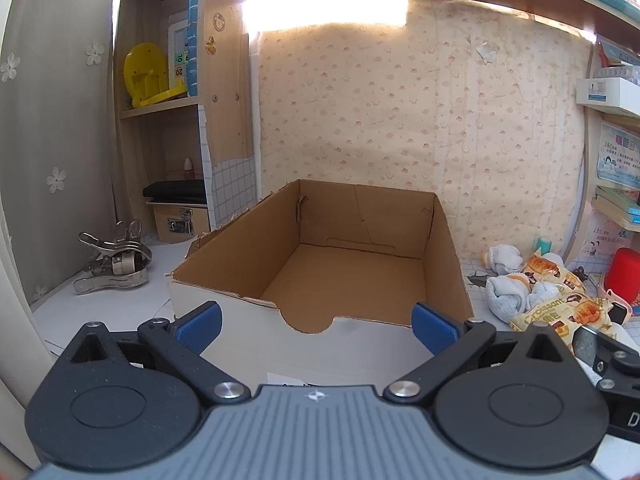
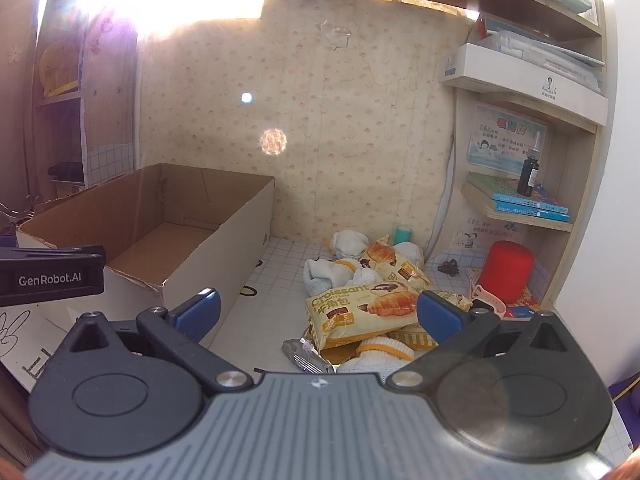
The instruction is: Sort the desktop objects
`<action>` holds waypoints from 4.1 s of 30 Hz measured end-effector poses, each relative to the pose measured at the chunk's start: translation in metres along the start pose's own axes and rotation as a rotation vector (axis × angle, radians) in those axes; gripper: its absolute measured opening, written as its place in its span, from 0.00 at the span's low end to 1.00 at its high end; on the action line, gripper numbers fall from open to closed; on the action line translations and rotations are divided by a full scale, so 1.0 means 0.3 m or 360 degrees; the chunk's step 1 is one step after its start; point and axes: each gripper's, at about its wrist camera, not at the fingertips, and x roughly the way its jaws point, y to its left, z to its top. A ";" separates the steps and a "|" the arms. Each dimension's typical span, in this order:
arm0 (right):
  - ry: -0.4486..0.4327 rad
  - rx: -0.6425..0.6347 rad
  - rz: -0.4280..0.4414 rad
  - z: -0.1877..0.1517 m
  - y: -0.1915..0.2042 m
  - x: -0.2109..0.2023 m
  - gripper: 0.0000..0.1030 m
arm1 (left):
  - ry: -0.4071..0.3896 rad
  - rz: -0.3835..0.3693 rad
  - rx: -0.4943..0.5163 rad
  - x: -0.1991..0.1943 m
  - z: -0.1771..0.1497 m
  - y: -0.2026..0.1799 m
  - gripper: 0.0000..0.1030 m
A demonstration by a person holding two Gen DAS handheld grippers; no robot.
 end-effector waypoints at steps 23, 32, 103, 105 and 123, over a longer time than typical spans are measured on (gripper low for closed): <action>0.0006 0.0006 -0.0004 -0.001 -0.004 0.000 0.98 | -0.0012 -0.0004 0.0001 -0.014 0.005 0.005 1.00; 0.0015 0.0009 -0.0008 -0.004 -0.009 0.005 0.98 | -0.0015 -0.0005 -0.0001 -0.016 0.006 0.005 1.00; 0.0043 0.0121 -0.0023 -0.041 -0.069 0.013 0.98 | -0.0128 -0.0180 -0.0008 -0.075 -0.009 -0.068 1.00; 0.0024 0.0155 0.0006 -0.044 -0.082 0.008 0.98 | -0.0156 -0.0225 -0.0016 -0.081 -0.013 -0.067 1.00; -0.0041 0.0216 0.0071 -0.184 -0.289 0.029 0.98 | -0.0209 -0.0491 0.0187 -0.093 -0.153 -0.223 1.00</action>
